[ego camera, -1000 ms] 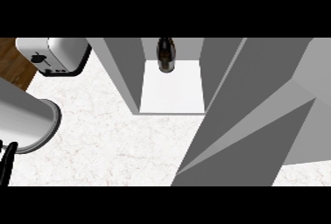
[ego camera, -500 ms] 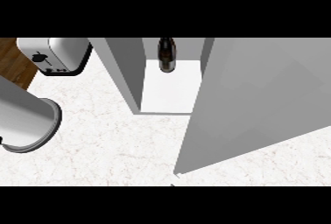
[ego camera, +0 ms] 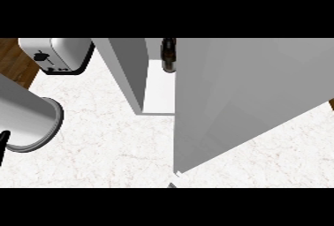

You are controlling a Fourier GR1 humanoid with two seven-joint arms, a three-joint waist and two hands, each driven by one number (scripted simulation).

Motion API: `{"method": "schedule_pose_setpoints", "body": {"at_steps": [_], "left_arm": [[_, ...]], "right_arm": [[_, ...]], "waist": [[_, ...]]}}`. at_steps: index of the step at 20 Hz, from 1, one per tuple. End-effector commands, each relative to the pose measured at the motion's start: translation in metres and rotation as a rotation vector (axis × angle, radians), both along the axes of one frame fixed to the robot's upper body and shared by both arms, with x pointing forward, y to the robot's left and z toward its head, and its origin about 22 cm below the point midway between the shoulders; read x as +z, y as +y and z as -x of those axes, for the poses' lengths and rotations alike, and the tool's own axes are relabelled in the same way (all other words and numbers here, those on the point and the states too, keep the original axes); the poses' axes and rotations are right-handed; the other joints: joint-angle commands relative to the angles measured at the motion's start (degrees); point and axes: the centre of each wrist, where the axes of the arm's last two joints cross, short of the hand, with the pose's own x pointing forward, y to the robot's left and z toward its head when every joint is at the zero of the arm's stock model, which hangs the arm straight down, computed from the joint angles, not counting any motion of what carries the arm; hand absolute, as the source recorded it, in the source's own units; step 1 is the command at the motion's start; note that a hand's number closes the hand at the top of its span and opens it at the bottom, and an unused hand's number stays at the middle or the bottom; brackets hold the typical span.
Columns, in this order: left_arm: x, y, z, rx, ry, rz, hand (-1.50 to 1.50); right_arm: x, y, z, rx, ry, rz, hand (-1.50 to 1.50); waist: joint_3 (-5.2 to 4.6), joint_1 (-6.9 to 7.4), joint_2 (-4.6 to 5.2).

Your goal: Pick up the wine, place it into the cabinet and close the cabinet

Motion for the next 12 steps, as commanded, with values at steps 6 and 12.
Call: {"method": "schedule_pose_setpoints", "body": {"at_steps": [6, 12], "left_arm": [[0.0, -0.003, -0.007, -0.017, 0.006, 0.002, -1.5], [0.003, -0.004, -0.013, 0.013, 0.003, 0.031, -1.5]], "right_arm": [[0.036, 0.057, -0.038, 0.083, 0.019, -0.098, 1.5], [0.066, 0.095, -0.087, 0.03, -0.032, -0.093, 1.5]], "waist": [[-0.02, 1.79, 0.48], [0.11, 1.04, 0.38]]}}
